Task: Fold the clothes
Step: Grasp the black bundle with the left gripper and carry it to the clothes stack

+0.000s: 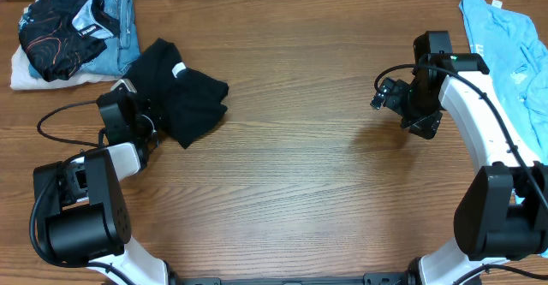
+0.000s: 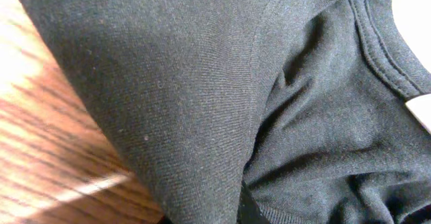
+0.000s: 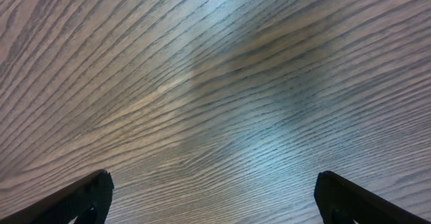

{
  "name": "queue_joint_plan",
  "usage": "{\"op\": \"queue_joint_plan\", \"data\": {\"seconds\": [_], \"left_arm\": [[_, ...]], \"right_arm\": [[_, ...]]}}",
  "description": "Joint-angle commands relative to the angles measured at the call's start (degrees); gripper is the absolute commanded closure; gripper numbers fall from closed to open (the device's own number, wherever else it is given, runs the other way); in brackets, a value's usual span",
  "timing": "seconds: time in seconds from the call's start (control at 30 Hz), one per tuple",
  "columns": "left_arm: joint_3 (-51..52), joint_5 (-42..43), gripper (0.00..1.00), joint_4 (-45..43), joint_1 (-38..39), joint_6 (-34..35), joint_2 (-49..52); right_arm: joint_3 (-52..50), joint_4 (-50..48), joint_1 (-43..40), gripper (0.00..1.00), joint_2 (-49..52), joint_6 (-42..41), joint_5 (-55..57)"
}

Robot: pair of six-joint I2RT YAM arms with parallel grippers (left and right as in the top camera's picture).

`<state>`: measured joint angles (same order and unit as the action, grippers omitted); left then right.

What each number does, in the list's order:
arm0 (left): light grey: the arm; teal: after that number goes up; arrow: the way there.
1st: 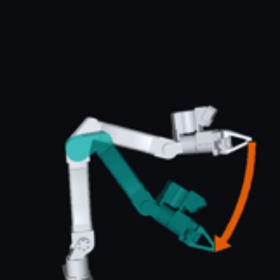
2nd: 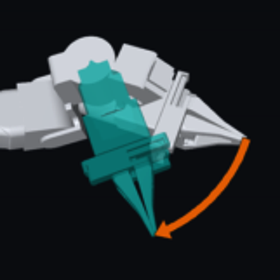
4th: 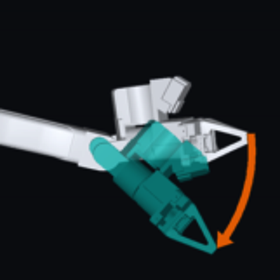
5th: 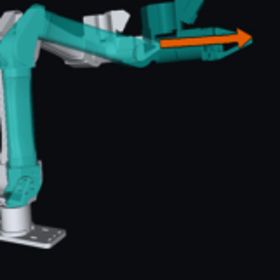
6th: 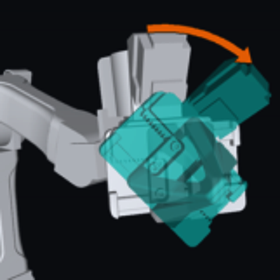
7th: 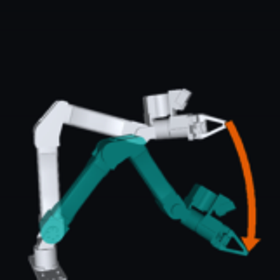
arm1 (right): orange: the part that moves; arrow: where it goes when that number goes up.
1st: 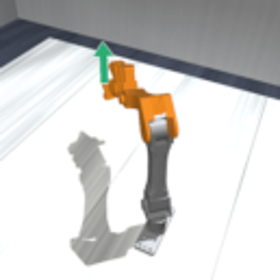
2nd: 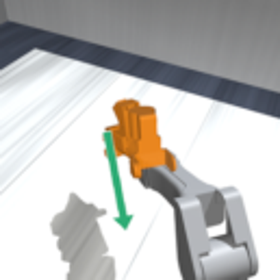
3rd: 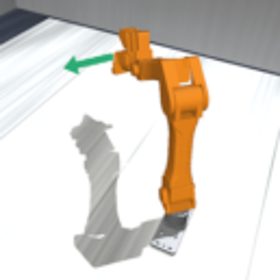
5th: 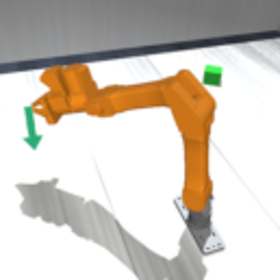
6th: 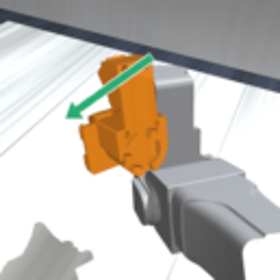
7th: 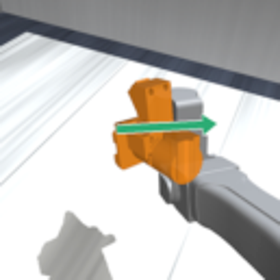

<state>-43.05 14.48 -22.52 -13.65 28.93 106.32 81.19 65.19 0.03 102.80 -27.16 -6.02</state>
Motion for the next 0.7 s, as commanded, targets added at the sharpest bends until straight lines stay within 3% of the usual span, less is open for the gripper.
{"op": "queue_joint_plan", "data": {"seconds": [0.0, 0.33, 0.67], "left_arm": [[-1.27, 4.26, 0.96, -0.28, -0.26, -6.12, 1.22], [-7.26, 9.22, 0.96, 0.90, -0.26, -8.74, 1.22], [-22.80, 10.84, 0.96, 9.29, -0.37, -12.50, 1.22]], "right_arm": [[-0.24, -0.17, 0.24, 0.00, -0.98, 0.20, -0.31], [-0.24, -0.15, 0.24, 0.00, -0.98, 0.20, -0.28], [-0.24, -0.15, 0.24, 0.00, -1.01, 0.20, -0.31]]}}
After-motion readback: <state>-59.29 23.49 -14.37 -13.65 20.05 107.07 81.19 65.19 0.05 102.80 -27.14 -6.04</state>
